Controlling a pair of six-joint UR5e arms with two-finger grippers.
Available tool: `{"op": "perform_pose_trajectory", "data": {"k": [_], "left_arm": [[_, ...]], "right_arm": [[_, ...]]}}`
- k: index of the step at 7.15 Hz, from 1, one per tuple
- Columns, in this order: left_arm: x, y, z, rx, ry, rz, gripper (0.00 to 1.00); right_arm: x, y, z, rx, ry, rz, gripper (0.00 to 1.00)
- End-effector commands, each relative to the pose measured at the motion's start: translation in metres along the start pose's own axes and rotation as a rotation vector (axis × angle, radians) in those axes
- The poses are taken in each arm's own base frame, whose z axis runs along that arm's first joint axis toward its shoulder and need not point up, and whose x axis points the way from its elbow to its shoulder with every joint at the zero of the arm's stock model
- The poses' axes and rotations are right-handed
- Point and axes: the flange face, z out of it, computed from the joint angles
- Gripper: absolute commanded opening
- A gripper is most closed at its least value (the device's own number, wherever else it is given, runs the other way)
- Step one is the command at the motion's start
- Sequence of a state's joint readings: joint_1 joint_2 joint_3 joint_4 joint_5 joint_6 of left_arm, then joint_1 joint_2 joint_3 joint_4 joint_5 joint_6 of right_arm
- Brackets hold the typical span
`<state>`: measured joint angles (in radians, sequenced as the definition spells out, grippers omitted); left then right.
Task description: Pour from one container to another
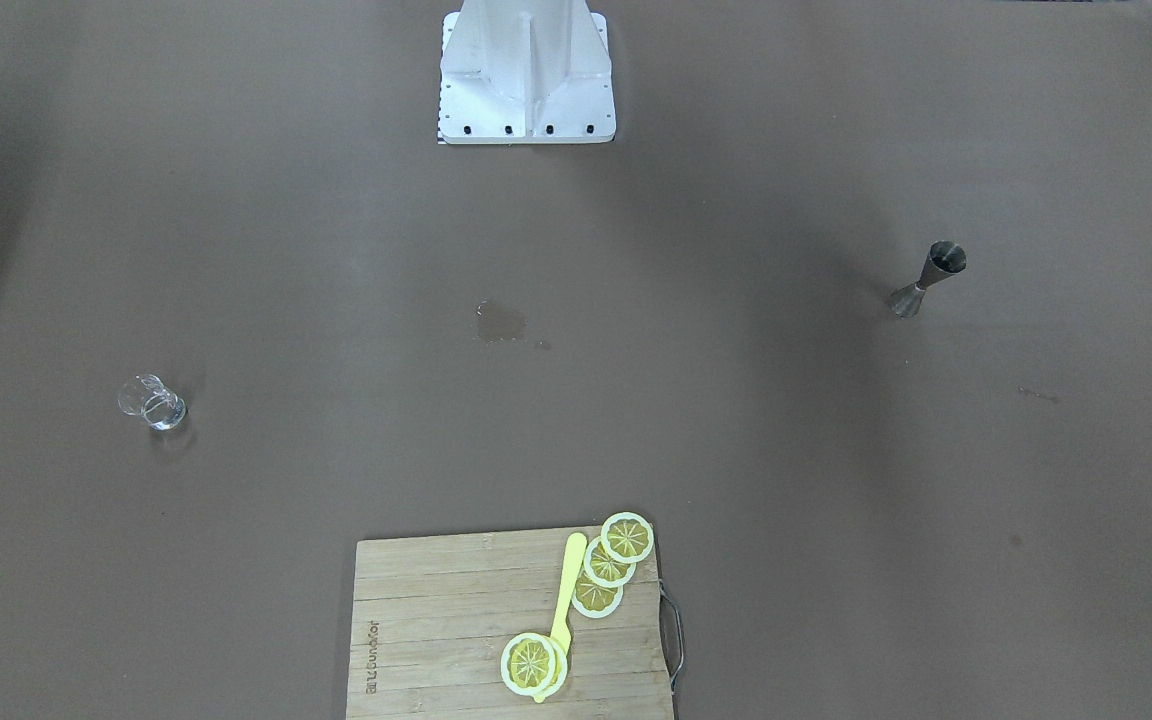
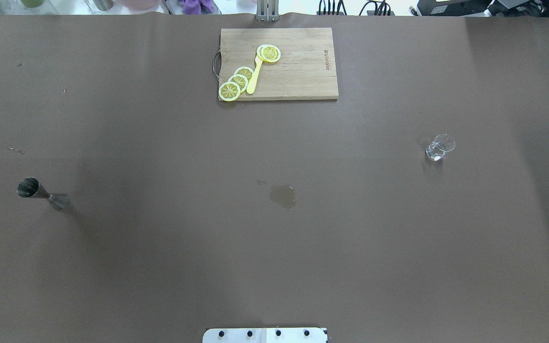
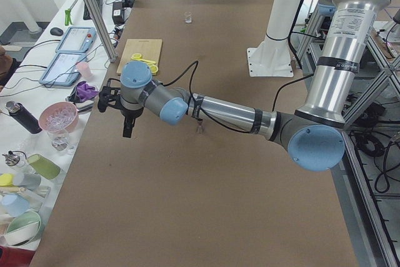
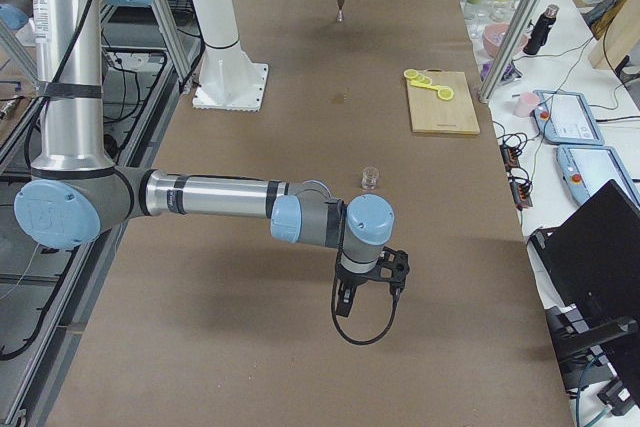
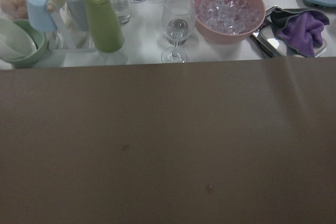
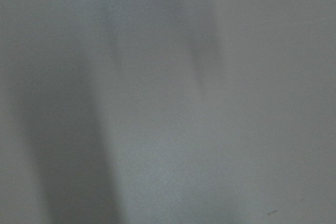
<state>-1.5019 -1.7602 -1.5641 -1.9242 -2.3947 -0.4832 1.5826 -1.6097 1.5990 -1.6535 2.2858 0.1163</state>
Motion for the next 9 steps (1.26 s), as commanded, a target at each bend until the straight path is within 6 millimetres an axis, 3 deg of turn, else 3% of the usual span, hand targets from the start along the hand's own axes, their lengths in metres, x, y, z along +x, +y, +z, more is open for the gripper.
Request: {"op": "perform_pose_trajectory", "data": {"k": [1, 2, 4, 5, 7, 8, 9], "left_arm": [[-0.081, 0.077, 0.031, -0.133, -0.009, 0.039, 0.99], [-0.116, 0.116, 0.039, -0.175, -0.019, 0.075, 0.99], [-0.131, 0.126, 0.038, -0.186, -0.036, 0.046, 0.99], [-0.146, 0.143, 0.043, -0.232, -0.047, -0.015, 0.99], [-0.146, 0.143, 0.044, -0.269, -0.074, -0.059, 0.99], [-0.136, 0.129, 0.042, -0.299, -0.136, -0.096, 0.99], [-0.114, 0.112, 0.029, -0.330, -0.149, -0.115, 0.99]], "right_arm": [[0.001, 0.000, 0.000, -0.001, 0.000, 0.002, 1.00], [0.000, 0.000, 0.000, 0.000, -0.001, 0.001, 1.00], [-0.001, -0.001, -0.001, 0.001, -0.003, 0.000, 1.00], [-0.001, -0.001, -0.001, 0.001, -0.002, 0.000, 1.00], [-0.001, -0.001, -0.001, 0.001, -0.002, 0.000, 1.00], [0.000, 0.000, 0.000, 0.000, -0.001, -0.002, 1.00], [-0.001, 0.000, 0.000, 0.000, -0.003, -0.004, 1.00]]}}
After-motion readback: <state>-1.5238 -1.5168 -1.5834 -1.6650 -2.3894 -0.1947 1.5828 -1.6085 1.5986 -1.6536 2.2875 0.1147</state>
